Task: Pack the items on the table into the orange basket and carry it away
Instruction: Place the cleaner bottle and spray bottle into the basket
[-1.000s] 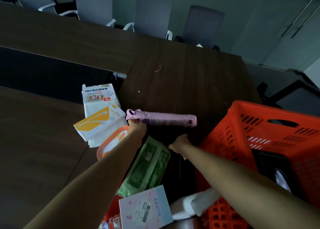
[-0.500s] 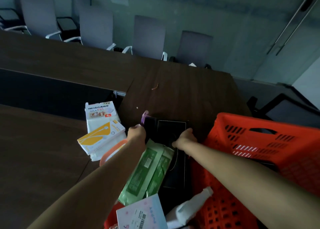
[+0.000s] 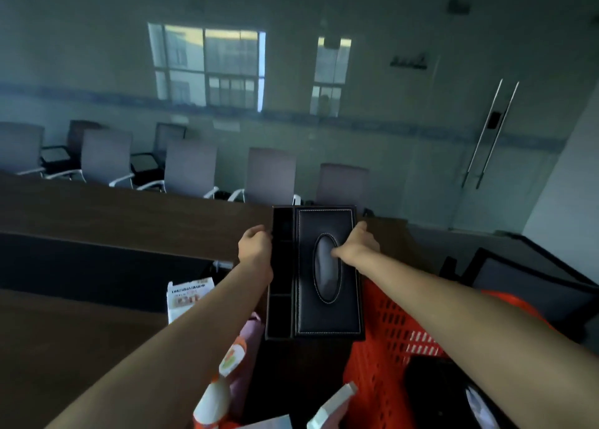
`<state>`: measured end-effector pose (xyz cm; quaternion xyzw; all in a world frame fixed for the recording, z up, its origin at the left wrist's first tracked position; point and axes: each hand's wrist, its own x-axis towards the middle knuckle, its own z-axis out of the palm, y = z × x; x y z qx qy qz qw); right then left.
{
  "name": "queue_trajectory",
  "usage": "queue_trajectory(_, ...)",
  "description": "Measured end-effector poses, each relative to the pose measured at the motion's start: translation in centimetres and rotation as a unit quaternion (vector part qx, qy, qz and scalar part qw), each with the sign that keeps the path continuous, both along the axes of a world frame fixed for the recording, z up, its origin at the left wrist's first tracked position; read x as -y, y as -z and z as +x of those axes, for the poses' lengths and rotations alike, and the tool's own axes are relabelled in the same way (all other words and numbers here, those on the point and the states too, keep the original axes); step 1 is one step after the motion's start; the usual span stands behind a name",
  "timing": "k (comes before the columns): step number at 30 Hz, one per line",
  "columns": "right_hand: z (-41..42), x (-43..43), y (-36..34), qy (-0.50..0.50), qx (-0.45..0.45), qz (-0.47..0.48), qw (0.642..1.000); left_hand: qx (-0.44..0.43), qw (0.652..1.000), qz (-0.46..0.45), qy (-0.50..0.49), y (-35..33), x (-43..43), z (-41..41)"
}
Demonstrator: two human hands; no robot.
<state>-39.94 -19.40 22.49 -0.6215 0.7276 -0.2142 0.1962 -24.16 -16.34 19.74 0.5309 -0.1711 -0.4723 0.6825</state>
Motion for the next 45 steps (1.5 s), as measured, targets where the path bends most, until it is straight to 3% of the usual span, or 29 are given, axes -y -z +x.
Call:
queue_trajectory(9,-6.7,-4.8,-8.4,0.007,0.037,-0.017,0.999,0.024,0.996,-0.068,0.049,-8.5,-1.9,-5.8)
queue_trajectory(17,-15.8,-8.1,-11.0,0.047,0.030,-0.026,0.998,0.016,0.990,-0.069,0.125,-9.3,-2.3,-14.1)
queue_trajectory(25,-25.2,-9.3,-5.2,0.115,0.067,0.074,0.988,0.023,0.963,0.027,0.268,-4.6,-1.6,-23.2)
queue_trajectory(36,-31.1,-6.2,4.8,0.122,0.082,0.199,0.969,0.027,0.942,0.164,0.291,4.6,-0.2,-29.5)
queue_trajectory(45,-32.5,-1.8,10.1,0.063,-0.028,0.275,0.959,0.020,0.911,0.250,0.329,12.1,3.3,-31.3)
